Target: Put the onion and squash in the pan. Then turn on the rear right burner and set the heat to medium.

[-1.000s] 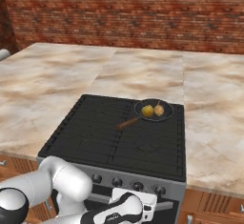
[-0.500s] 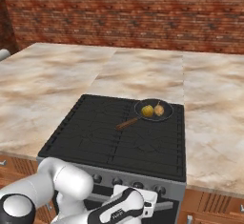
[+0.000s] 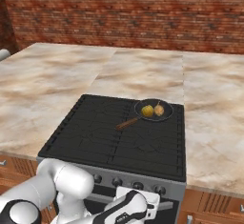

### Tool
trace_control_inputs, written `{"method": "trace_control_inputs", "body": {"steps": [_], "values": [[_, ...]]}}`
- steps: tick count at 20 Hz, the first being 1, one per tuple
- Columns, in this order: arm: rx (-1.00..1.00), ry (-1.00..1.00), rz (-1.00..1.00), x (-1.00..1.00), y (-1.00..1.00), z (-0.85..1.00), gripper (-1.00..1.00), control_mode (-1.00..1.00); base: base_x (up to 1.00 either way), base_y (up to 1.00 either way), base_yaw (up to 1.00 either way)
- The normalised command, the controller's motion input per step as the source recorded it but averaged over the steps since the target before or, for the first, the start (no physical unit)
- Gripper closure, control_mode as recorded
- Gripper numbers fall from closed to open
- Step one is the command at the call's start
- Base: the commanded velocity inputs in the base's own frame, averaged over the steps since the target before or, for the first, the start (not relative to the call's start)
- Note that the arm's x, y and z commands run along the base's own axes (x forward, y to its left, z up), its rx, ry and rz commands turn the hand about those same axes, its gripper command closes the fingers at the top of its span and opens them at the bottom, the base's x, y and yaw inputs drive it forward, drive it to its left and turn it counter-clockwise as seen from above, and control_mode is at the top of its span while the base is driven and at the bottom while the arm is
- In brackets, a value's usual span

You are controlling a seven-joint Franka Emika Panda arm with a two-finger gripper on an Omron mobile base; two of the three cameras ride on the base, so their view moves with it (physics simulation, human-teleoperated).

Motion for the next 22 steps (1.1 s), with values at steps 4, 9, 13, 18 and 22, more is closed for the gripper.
{"method": "trace_control_inputs", "body": {"steps": [4, 9, 13, 18, 22], "values": [[0.0, 0.0, 0.0, 0.0, -0.07, 0.0, -1.0, -1.0, 0.0, 0.0, 0.0], [0.0, 0.0, 0.0, 0.0, 0.0, 0.0, -1.0, -1.0, 0.0, 0.0, 0.0], [0.0, 0.0, 0.0, 0.0, 0.0, 0.0, -1.0, -1.0, 0.0, 0.0, 0.0], [0.0, 0.0, 0.0, 0.03, 0.04, -0.17, -1.0, -1.0, 0.0, 0.0, 0.0], [0.0, 0.0, 0.0, 0.02, 0.04, -0.01, -1.0, -1.0, 0.0, 0.0, 0.0]]}}
